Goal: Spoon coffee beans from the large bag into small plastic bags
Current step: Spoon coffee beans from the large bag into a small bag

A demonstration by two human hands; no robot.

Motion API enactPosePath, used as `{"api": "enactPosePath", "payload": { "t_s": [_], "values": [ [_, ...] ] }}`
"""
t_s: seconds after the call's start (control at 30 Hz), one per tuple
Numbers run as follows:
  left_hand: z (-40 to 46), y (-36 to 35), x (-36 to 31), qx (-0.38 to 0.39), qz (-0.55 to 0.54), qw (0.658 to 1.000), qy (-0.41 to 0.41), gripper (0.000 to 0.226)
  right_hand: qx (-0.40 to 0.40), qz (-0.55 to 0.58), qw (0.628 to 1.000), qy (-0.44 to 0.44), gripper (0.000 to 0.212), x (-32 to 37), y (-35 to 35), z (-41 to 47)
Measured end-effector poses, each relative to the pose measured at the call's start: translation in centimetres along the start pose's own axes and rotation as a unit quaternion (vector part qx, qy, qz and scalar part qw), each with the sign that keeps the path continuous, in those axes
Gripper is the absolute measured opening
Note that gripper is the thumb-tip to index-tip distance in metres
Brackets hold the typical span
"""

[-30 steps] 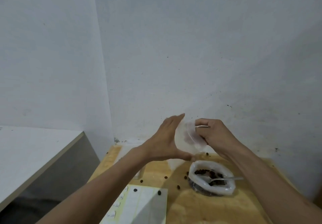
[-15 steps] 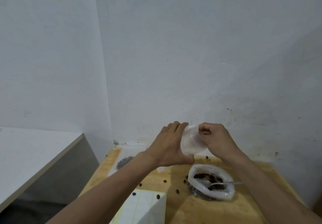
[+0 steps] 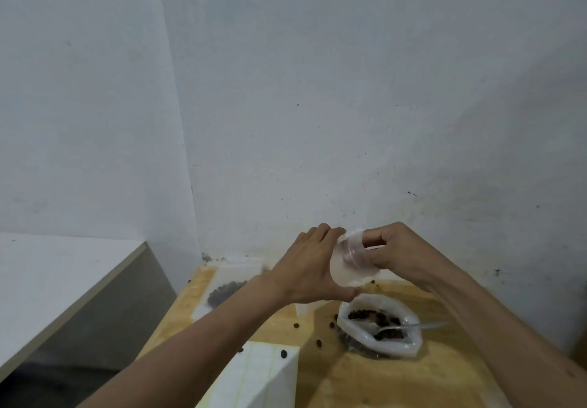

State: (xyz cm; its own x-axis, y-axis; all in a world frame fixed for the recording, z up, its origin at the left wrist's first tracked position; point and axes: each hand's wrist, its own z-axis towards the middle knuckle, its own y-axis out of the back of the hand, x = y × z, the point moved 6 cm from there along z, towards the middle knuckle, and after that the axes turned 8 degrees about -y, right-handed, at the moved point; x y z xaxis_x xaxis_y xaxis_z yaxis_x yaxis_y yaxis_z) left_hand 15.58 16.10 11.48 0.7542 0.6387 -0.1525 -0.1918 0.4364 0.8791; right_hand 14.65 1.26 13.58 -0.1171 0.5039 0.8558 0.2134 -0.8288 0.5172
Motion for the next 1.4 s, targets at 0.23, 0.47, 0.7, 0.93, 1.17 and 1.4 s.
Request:
{"api": "enactPosePath", "payload": {
  "t_s": [0.23, 0.47, 0.7, 0.93, 1.17, 1.4],
  "values": [
    [0.2, -1.6, 0.3, 0.026, -0.071, 0.996, 0.05, 0.092, 0.0, -0.041, 0.999, -0.017, 0.009, -0.9, 0.0, -0.3],
    [-0.3, -3.8, 1.1, 0.087, -0.073, 0.987, 0.111, 0.101, -0.2, -0.232, 0.949, -0.077, 0.016, -5.5, 4.4, -1.6],
    [-1.0, -5.8, 0.4, 0.153, -0.113, 0.971, 0.141, 0.088, -0.073, -0.321, 0.892, -0.31, 0.06, -13.7, 4.6, -4.0],
    [-2.0, -7.2, 0.6, 0.263, -0.144, 0.932, 0.204, 0.072, -0.101, -0.104, 0.956, -0.255, 0.033, -12.2, 4.8, -5.2],
    [-3.1, -8.6, 0.6, 0.257, -0.225, 0.898, 0.276, 0.087, -0.228, -0.226, 0.944, -0.082, 0.027, -8.6, 5.3, -5.8],
    [-2.7, -9.1, -0.7, 0.229, -0.294, 0.875, 0.308, 0.072, -0.253, -0.319, 0.91, -0.078, 0.024, -8.9, 4.5, -6.8]
  ]
}}
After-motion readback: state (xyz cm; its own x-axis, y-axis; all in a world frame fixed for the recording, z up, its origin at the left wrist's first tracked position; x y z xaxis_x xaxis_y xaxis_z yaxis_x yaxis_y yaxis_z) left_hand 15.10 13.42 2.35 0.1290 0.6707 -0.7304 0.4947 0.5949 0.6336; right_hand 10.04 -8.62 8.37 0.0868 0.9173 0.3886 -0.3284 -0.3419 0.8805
